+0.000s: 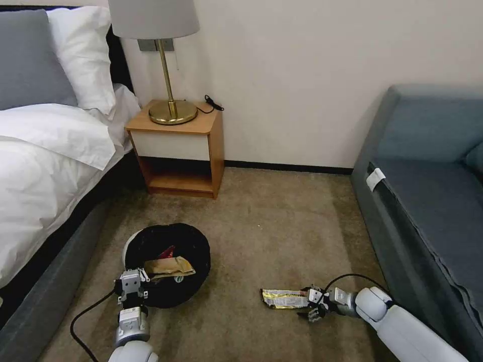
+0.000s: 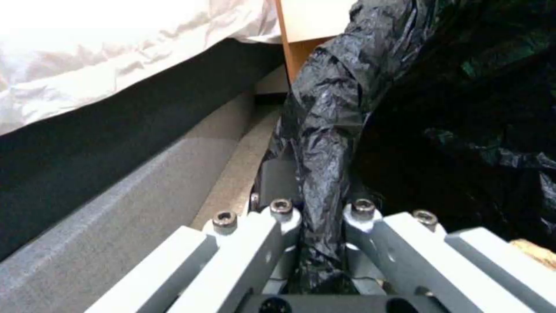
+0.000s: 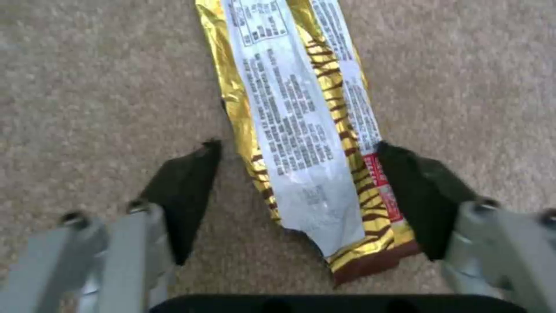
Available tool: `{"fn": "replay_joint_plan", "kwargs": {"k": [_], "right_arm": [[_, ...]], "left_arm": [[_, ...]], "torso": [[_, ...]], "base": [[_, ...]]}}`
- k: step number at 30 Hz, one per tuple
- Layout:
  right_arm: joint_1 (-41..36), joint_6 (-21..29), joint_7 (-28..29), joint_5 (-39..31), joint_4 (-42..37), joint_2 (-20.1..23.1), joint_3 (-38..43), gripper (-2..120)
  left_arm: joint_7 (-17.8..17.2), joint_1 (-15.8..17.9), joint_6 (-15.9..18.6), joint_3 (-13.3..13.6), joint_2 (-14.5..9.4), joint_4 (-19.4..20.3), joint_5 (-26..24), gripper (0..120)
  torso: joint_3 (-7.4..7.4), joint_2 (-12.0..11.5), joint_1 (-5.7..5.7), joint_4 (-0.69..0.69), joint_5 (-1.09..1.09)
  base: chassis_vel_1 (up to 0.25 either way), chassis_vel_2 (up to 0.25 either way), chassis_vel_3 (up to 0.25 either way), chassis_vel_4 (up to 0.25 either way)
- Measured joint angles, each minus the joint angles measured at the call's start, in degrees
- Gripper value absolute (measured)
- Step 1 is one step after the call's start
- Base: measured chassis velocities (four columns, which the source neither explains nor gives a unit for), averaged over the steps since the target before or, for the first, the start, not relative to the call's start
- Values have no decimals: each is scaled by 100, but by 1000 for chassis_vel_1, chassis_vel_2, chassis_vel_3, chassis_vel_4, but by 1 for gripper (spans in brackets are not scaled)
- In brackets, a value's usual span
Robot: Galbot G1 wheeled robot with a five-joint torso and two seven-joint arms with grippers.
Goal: Pick up the trash bin, then pick up the garbage on the floor and place it into the trash bin.
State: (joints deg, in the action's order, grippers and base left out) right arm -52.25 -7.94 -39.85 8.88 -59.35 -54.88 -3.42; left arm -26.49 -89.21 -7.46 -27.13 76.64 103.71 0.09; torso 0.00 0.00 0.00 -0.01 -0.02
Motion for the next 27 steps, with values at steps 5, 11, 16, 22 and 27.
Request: {"fn": "replay_joint_plan", "kwargs": {"k": [5,11,16,22,27], "right_arm": [[1,-20,-28,22,15,-9,-3,51],[45,-24,-36,69,84,-52,-1,34],[48,-33,-59,93,116,-73,-2,22],[45,-35,-63,139,148,-79,12,2],[30,-51,-67,178,166,-89,49,0]], "left_arm": [[-3,11,-3,-10,-7,-25,-12,2],[-3,22,-4,-17,-17,-50,-30,2],[-2,17,-7,-28,-27,-52,-35,2],[-2,6,-17,-36,-40,-59,-46,2],[2,3,-22,-27,-30,-71,-47,2]], "torso": [[0,0,0,0,0],[0,0,0,2,2],[0,0,0,1,2],[0,0,0,3,2],[0,0,0,2,2]], "base": [[0,0,0,0],[0,0,0,0],[0,0,0,0],[0,0,0,0],[0,0,0,0]]}}
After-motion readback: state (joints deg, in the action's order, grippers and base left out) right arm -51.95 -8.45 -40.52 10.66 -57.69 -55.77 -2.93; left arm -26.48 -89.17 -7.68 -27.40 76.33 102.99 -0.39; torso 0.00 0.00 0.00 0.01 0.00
